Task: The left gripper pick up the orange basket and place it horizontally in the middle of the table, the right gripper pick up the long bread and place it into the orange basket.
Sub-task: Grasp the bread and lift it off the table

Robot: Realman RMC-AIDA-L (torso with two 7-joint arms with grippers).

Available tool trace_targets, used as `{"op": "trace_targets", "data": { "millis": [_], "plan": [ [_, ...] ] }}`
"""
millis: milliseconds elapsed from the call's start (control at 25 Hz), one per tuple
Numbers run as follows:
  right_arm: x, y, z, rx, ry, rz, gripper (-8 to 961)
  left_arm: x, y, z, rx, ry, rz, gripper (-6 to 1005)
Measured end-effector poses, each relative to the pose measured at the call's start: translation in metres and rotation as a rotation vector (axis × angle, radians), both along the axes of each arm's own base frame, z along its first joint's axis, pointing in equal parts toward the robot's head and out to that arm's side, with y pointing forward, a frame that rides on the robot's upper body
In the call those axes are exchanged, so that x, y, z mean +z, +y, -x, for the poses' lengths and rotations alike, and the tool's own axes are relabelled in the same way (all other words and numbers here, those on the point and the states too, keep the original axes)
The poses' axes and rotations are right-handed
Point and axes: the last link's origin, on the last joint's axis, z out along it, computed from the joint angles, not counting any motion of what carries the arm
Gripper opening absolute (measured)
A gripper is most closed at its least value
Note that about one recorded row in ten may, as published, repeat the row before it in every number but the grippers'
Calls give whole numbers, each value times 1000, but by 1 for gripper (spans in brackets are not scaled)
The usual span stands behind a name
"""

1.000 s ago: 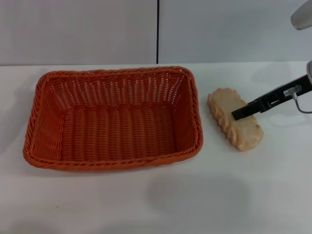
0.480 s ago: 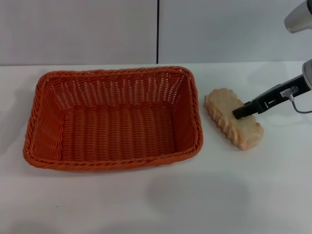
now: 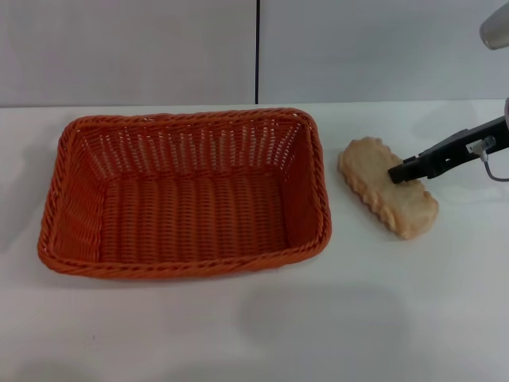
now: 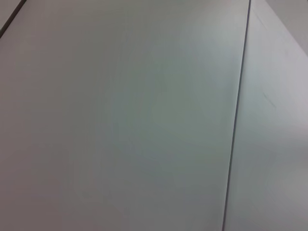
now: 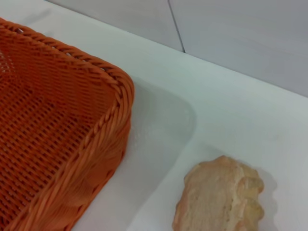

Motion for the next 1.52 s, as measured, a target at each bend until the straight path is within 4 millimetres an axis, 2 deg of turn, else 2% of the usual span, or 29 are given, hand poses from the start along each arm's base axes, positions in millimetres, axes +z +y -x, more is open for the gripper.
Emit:
{"op": "trace_targets", "data": {
  "millis": [960,1520],
  "plan": [
    [0,-1,-2,-6,2,-1,125,-2,1,-1,-4,-12,6,724],
    [-1,-4,-4,-16,18,-5,50,-2,-3,-2,-20,-17,9,721]
  ]
}}
